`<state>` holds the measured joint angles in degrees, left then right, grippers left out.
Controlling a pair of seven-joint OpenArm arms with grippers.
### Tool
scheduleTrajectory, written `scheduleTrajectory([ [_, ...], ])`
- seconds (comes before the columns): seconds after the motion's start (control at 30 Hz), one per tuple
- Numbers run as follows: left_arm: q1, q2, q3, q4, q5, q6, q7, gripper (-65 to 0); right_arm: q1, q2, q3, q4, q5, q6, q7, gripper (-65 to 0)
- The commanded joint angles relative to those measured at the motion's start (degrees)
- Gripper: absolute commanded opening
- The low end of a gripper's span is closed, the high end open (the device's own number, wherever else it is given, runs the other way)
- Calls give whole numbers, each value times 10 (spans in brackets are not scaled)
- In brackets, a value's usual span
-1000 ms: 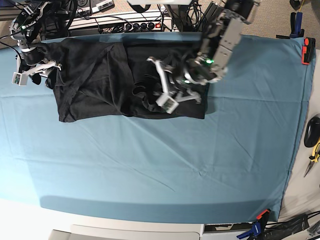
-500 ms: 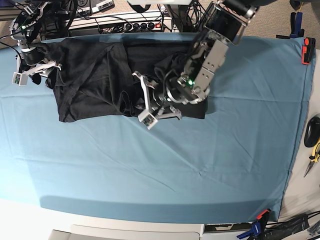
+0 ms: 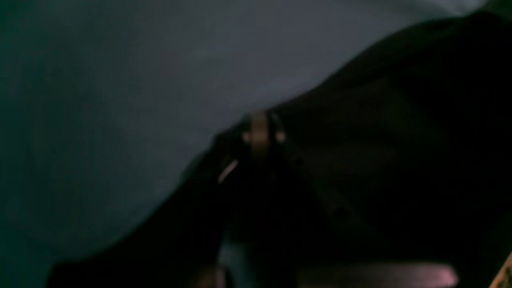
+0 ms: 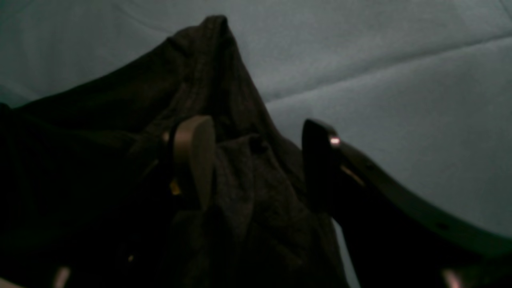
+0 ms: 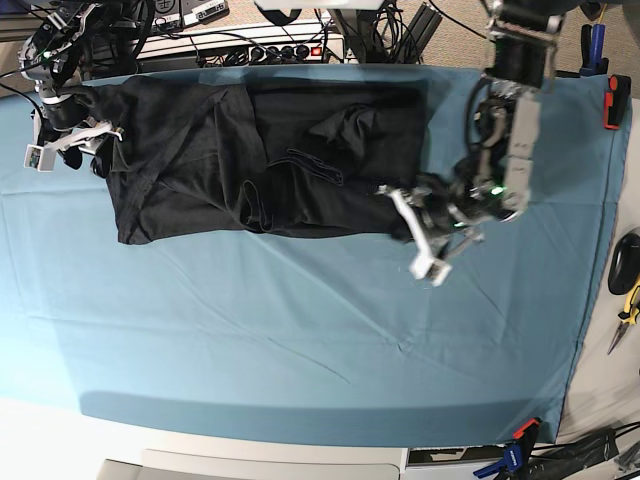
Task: Fold the T-shirt properly
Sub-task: 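Adjust the folded fabric in the middle with the left gripper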
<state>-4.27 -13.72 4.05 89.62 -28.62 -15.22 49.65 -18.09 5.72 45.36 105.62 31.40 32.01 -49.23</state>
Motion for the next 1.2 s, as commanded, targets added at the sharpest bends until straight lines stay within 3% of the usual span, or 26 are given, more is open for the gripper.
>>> scheduleTrajectory([
  [0.0, 1, -1, -7, 10, -10, -2, -5, -650, 2, 9, 3, 8, 7, 3, 15, -302],
  [0.23, 37, 1, -17, 10, -25, -3, -5, -650, 2, 9, 3, 8, 7, 3, 15, -302],
  [0.43, 8, -1, -17, 36, 24, 0, -16, -650, 2, 9, 3, 8, 7, 3, 14, -302],
  [0.8, 19, -4, -17, 45, -28, -5, 9, -650, 2, 9, 3, 8, 7, 3, 14, -302],
  [1.03, 56, -7, -17, 131, 14, -12, 1, -650, 2, 9, 3, 8, 7, 3, 14, -302],
  [1.17, 64, -10, -17, 143, -12, -10, 1, -650, 2, 9, 3, 8, 7, 3, 14, -302],
])
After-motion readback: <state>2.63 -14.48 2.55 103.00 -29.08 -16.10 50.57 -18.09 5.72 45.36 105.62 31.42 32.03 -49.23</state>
